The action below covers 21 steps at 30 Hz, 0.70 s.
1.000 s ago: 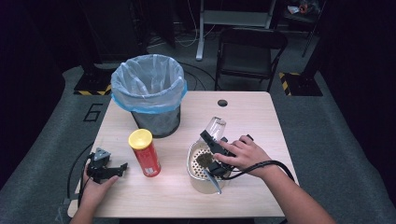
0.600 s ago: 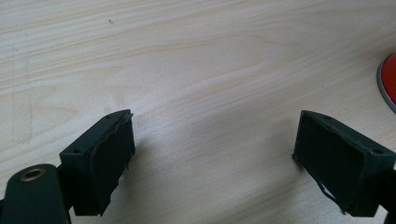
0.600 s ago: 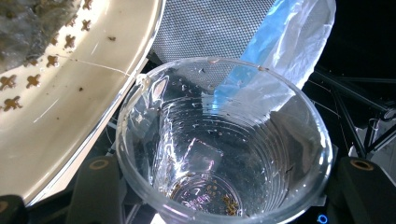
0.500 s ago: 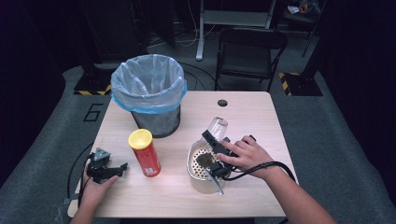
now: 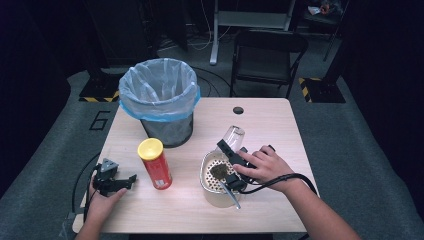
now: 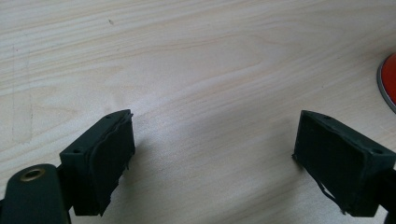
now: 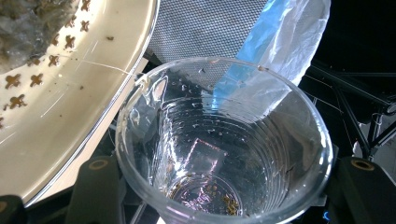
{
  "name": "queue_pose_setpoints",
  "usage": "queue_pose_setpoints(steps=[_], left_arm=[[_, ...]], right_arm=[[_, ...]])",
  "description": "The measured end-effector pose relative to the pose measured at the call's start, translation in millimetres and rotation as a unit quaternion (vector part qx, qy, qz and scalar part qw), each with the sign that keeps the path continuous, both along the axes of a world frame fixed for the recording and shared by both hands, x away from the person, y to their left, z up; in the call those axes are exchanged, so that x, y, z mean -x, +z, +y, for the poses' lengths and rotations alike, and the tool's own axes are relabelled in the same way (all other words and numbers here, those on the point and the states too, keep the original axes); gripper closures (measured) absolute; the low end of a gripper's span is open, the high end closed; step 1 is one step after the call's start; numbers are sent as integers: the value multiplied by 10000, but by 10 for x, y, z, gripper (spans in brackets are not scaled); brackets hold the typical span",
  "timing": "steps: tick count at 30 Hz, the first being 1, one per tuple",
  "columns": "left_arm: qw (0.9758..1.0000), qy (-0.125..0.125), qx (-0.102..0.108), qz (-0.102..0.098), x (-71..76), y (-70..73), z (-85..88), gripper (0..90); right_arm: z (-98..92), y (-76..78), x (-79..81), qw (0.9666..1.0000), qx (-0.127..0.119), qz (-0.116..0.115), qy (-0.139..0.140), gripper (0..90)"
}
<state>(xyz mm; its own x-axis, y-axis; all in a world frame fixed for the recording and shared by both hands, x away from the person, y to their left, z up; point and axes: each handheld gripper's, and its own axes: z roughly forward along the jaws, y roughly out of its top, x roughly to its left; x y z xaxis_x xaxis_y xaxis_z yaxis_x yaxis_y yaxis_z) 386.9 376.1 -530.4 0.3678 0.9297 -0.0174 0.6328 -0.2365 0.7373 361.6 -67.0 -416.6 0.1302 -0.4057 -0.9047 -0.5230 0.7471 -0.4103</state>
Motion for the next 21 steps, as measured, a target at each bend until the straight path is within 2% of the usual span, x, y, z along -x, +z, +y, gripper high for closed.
queue_pose_setpoints(steps=[5, 6, 8, 9, 14, 17, 18, 19, 20, 21], left_arm=[[10000, -3, 0, 1, 0, 0, 1, 120], [10000, -2, -1, 1, 0, 0, 0, 120], [10000, -1, 0, 1, 0, 0, 0, 119], [10000, 0, 0, 0, 0, 0, 0, 120], [10000, -8, -8, 6, 0, 1, 2, 119], [10000, -2, -2, 1, 0, 0, 1, 120], [10000, -2, -2, 1, 0, 0, 1, 119], [10000, -1, -1, 1, 0, 0, 0, 119], [10000, -2, -1, 2, 0, 0, 1, 120], [10000, -2, -1, 2, 0, 0, 0, 120]], right_arm=[[-12, 3, 7, 10000, -25, -1, 8, 358], [-20, -15, 7, 9995, 279, 105, -45, 358], [-27, -32, 11, 9997, 234, 61, -21, 358], [-24, -35, 10, 9995, 298, 136, -49, 358], [-30, -53, 13, 9995, 256, 151, -53, 357], [-31, -46, 43, 9999, -68, -73, 32, 358], [-31, -46, 43, 9999, -68, -73, 32, 358], [-31, -47, 40, 9991, -320, -261, 110, 358], [-28, -36, 46, 9994, -284, -176, 49, 358], [-20, -32, 43, 9991, -328, -261, 81, 358]])
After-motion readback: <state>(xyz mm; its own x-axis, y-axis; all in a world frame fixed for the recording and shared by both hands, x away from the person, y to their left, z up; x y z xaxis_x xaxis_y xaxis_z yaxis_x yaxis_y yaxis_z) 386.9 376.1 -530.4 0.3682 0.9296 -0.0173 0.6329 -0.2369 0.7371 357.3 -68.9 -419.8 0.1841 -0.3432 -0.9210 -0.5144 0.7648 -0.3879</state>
